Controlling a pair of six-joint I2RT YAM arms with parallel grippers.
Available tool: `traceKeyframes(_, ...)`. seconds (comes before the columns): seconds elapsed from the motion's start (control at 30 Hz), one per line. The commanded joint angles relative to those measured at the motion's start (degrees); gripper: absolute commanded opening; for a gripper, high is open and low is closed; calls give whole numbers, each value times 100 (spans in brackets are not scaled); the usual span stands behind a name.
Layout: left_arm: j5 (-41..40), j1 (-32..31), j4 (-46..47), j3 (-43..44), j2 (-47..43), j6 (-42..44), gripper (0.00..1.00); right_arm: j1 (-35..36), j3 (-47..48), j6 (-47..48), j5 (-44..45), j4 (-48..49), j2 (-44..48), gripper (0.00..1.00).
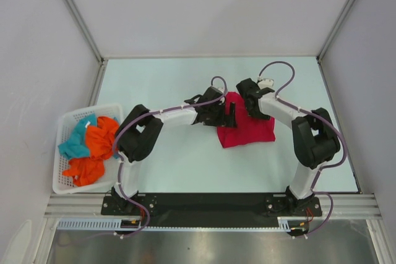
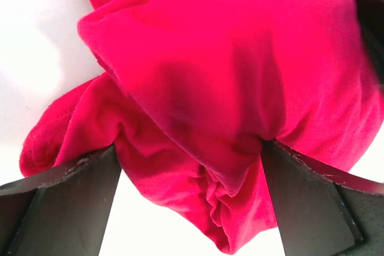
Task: Fold and stack the t-shirts
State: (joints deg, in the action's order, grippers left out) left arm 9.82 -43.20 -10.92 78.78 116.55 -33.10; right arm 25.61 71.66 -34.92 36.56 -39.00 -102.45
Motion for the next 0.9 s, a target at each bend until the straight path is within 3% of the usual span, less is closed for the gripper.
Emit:
traceKeyframes(0.0,-6,31,64,330,-10,49,100,23,-108,-68,-113,261,-248,50)
traceKeyframes(0.3,-200,40,-253,313,-335,85,100,155,76,-42,-272,455,-530,50)
traceKeyframes(0.87,-376,5,-473,313,-476,32,100,217,147,-50,-324,350,-108,50)
